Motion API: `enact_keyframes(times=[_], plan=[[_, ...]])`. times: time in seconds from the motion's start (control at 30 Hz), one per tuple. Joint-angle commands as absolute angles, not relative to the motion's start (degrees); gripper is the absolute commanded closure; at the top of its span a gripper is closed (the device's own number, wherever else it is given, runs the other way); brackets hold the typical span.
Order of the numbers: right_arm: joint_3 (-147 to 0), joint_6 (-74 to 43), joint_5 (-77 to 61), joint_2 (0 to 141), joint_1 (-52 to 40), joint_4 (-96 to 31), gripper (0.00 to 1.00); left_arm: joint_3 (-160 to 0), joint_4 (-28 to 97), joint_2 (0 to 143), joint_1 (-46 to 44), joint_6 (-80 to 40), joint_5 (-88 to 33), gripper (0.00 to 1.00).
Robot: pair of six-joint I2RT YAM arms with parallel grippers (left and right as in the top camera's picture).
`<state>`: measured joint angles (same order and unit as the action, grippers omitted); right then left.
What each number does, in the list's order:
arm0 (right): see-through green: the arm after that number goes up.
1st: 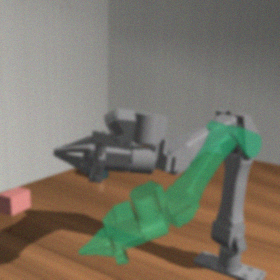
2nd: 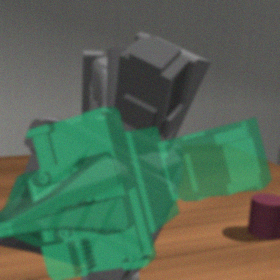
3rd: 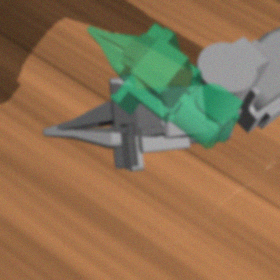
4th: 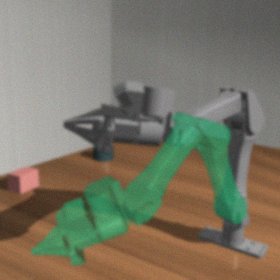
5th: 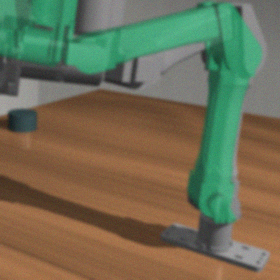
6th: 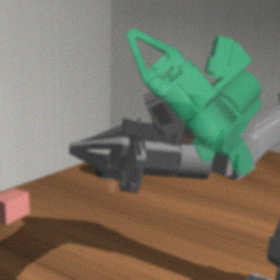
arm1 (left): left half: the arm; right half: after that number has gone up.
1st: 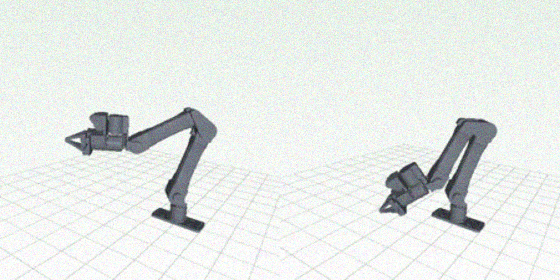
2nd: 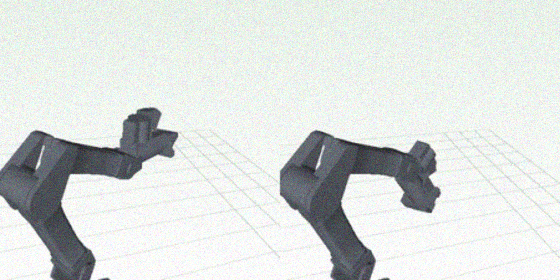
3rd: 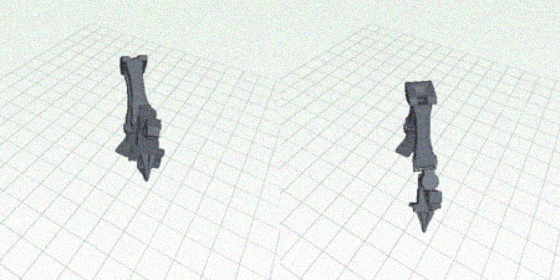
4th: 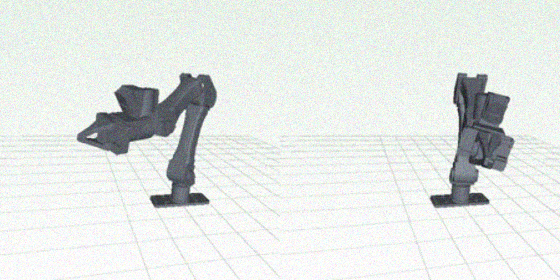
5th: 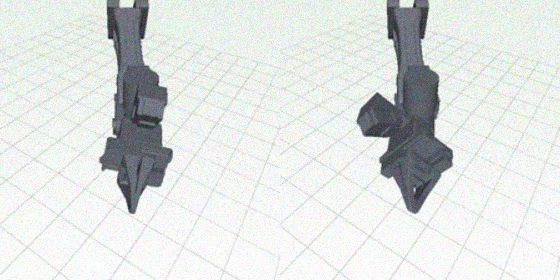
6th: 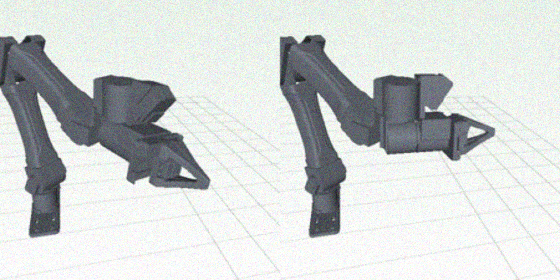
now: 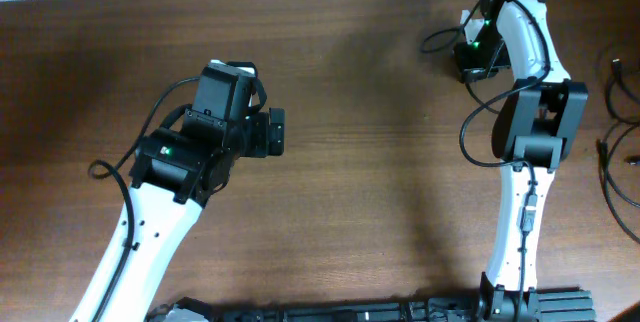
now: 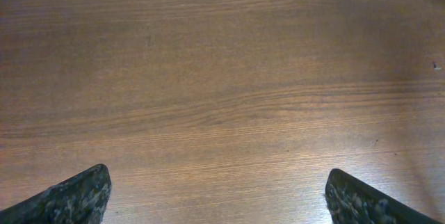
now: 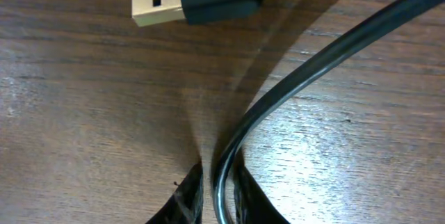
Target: Untangle cables
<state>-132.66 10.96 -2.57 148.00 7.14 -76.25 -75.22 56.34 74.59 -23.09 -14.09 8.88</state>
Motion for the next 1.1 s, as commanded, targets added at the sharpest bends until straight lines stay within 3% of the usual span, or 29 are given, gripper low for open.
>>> enact_keyframes(times=[0.0,0.3,0.73,0.97,1.03,1.07], plan=[[-129.43,11.03,-1.80,148.57,7.14,-74.50,0.85,-75.48,56.27,74.67,-23.22,-14.02,9.45,0.01],[-127.66,9.76,8.27,148.57,10.13,-73.76,0.90,-75.48,56.27,74.67,-23.22,-14.02,9.45,0.01],[-127.66,-1.72,7.88,148.57,30.85,-77.38,0.92,-75.48,56.27,74.67,-23.22,-14.02,9.45,0.01],[-128.73,1.23,-1.13,145.69,31.79,-78.24,0.91,-75.48,56.27,74.67,-23.22,-14.02,9.45,0.01],[-130.69,3.29,-4.93,142.63,30.96,-79.11,0.80,-75.48,56.27,74.67,-23.22,-14.02,9.43,0.01],[-131.41,4.97,-8.60,140.27,30.55,-79.33,0.52,-75.48,56.27,74.67,-23.22,-14.02,9.45,0.01]])
